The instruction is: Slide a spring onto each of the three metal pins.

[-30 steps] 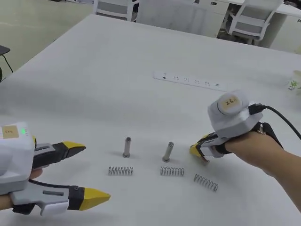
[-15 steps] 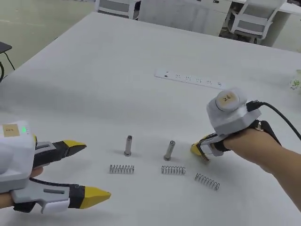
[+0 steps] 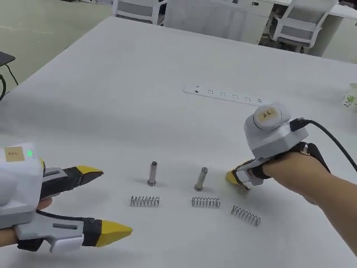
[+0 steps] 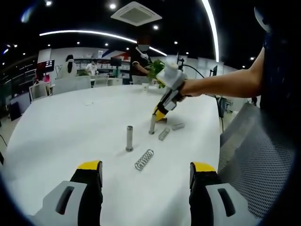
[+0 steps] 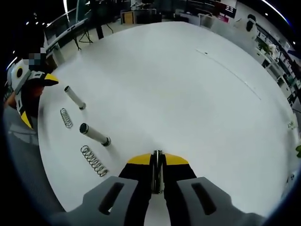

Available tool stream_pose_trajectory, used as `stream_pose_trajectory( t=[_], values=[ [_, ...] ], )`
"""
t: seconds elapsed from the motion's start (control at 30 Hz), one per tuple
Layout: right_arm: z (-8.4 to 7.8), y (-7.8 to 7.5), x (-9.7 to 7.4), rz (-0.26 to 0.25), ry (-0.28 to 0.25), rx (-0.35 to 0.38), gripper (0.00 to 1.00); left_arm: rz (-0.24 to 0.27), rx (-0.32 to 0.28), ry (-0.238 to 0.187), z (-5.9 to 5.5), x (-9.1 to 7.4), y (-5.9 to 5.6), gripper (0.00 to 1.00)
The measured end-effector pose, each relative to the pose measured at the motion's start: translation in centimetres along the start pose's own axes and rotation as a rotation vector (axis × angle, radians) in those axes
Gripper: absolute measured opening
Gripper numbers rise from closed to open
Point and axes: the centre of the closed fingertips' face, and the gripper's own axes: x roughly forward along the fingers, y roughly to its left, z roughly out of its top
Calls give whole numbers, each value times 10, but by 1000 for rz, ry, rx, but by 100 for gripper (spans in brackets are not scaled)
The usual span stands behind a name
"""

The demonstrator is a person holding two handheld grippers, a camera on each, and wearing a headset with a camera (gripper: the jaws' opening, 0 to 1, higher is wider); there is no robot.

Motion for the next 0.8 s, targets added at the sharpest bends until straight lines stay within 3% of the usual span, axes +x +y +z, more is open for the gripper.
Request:
stream_pose_trajectory(
  t=[0.8],
  values=[
    [5,1,-38,-33,-84,-4,5,-12,31,1,7,1,-6,72]
  ],
)
